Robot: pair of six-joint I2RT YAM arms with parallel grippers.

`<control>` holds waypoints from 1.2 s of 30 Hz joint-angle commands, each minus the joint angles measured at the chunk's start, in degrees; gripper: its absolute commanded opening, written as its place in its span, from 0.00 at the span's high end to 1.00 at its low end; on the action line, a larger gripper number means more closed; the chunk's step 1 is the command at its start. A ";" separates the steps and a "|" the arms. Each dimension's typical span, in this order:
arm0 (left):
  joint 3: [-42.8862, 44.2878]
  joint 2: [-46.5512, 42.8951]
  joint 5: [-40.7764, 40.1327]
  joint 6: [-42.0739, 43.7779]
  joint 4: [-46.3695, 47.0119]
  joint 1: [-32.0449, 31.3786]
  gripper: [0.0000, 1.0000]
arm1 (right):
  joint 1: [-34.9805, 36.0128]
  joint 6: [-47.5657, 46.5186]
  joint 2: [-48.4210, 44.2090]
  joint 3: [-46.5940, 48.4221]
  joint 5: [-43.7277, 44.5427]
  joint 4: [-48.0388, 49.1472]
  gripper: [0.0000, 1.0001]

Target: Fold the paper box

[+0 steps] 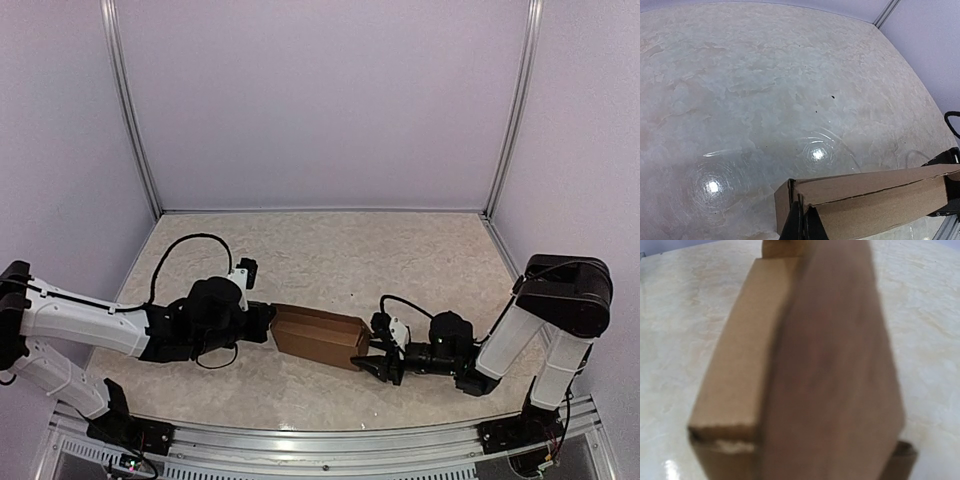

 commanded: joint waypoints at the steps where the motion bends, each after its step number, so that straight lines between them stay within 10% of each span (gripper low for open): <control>1: -2.08 4.16 2.50 -1.01 -11.39 -1.91 1.00 | 0.05 1.88 -1.09 -0.91 5.67 1.88 0.80; 24: 4.53 7.15 -4.34 -1.04 -20.86 -3.32 1.00 | -3.48 6.28 -5.00 -2.26 4.46 4.32 0.20; 25: 4.91 7.23 -4.56 -1.04 -21.42 -3.25 1.00 | -3.60 5.85 -5.98 -2.17 4.06 2.75 0.03; 36: 11.21 9.89 -6.78 -0.98 -26.80 -3.30 1.00 | -3.81 0.48 -22.39 -0.54 -0.83 -19.16 0.00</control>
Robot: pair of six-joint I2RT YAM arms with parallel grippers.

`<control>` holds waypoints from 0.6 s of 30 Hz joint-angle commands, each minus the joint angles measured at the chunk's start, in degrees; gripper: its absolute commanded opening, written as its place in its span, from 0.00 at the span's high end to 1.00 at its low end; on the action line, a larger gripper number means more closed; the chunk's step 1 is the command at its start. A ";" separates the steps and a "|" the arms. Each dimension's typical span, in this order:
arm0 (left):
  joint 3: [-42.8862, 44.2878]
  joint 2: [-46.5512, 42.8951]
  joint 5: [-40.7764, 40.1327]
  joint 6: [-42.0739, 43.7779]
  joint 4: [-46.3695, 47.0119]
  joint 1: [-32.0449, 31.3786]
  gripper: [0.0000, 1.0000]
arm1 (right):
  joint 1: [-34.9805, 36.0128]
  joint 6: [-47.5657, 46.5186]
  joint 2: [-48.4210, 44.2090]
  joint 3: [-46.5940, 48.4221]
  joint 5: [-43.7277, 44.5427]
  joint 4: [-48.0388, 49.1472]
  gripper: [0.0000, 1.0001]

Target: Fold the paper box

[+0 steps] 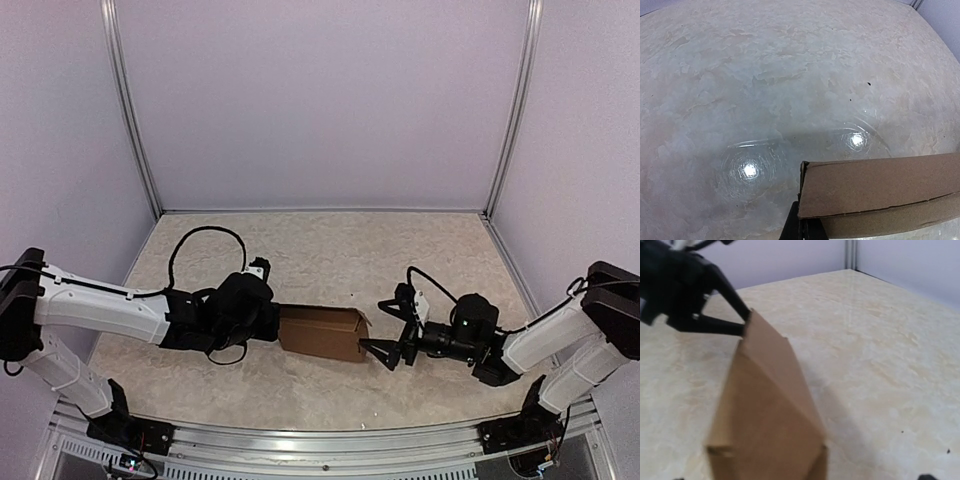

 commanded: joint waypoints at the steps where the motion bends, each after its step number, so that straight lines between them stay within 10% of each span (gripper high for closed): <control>1: 1.13 3.40 1.83 -0.02 -11.21 -0.61 1.00 | -0.58 -2.67 -8.37 1.96 -1.87 -15.96 0.00; 8: 4.82 5.88 1.33 0.42 -12.61 -0.55 1.00 | -1.24 3.05 -15.41 16.55 7.34 -53.19 0.00; 18: 9.36 8.60 1.62 -0.72 -16.45 -0.18 1.00 | -0.46 0.72 -20.36 19.20 7.39 -60.82 0.16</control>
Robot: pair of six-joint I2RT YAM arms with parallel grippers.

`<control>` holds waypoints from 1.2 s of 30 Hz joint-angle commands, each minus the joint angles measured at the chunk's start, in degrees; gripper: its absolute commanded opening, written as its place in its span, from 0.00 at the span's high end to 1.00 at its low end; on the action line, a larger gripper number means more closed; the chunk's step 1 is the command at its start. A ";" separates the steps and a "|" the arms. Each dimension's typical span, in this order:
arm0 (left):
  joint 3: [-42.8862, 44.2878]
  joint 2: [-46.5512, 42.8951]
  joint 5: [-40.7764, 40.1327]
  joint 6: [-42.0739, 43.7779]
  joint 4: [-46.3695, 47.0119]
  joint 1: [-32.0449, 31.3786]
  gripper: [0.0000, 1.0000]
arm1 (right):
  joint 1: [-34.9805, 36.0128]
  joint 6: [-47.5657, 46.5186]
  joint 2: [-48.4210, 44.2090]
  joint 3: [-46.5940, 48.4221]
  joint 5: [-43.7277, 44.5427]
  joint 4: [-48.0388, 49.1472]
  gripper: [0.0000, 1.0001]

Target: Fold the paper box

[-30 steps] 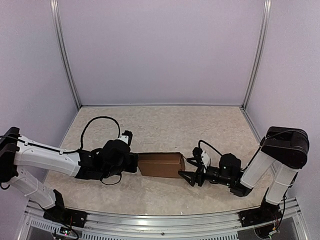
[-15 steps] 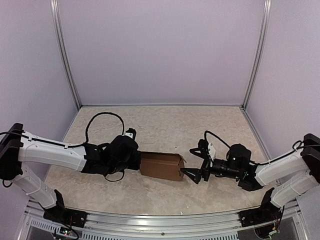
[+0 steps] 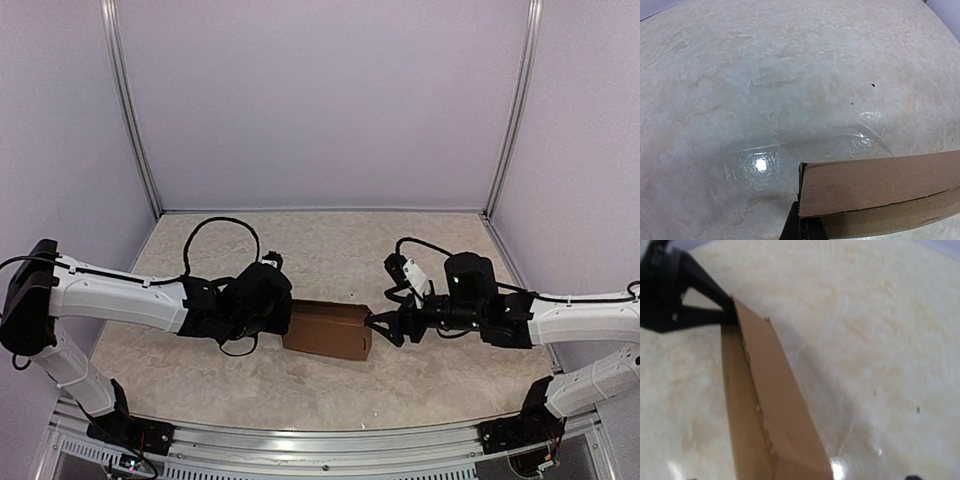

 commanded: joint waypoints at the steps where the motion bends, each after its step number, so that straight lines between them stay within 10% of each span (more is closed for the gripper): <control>1: 1.03 3.02 2.79 -0.85 -9.56 -0.19 1.00 | 0.47 -0.64 -2.29 1.35 4.41 -8.99 0.20; 36: 2.47 2.86 -1.59 -5.69 -13.07 -2.92 1.00 | 8.56 -2.08 8.33 9.12 20.53 -11.36 0.97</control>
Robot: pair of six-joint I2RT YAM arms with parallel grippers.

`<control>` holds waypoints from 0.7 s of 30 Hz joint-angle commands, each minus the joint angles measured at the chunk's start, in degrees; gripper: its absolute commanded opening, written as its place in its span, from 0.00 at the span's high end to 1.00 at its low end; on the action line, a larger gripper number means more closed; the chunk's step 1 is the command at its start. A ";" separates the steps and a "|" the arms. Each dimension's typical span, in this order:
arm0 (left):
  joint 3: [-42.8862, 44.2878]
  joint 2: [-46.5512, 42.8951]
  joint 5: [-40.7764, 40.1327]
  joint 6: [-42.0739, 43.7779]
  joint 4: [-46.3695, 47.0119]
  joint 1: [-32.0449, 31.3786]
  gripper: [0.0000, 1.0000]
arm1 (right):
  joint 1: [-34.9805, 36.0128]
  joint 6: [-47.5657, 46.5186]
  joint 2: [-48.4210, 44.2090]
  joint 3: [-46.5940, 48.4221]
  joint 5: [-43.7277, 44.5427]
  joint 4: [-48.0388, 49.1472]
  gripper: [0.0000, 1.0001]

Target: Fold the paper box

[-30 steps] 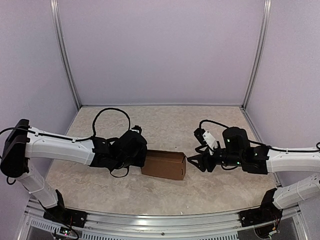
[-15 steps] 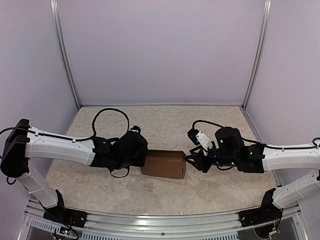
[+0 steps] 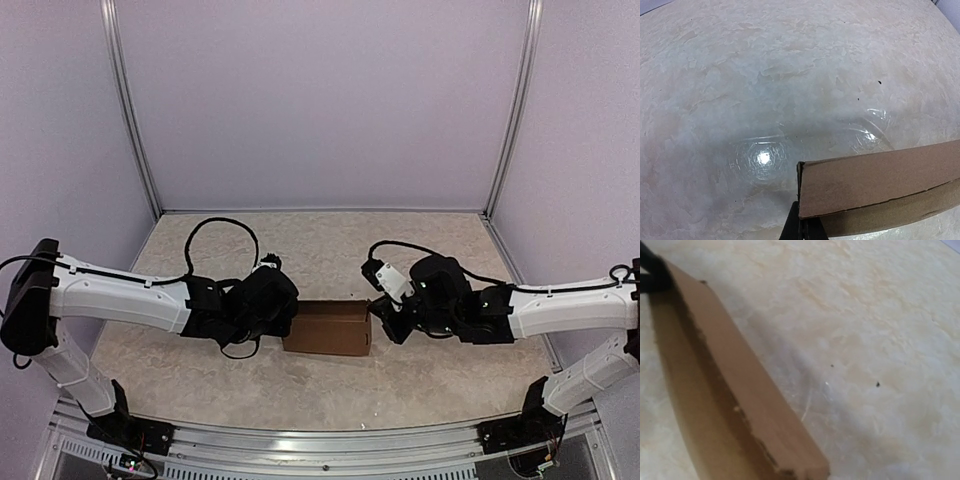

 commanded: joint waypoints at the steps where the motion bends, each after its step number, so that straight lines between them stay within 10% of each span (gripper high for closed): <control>1: -0.49 1.64 0.22 -0.88 -7.23 -1.37 1.00 | 1.48 -0.29 1.07 0.67 3.00 -0.48 1.00; 21: -3.09 2.01 -12.72 0.43 -0.35 -3.09 1.00 | 6.20 -1.65 11.72 -10.84 16.04 37.62 1.00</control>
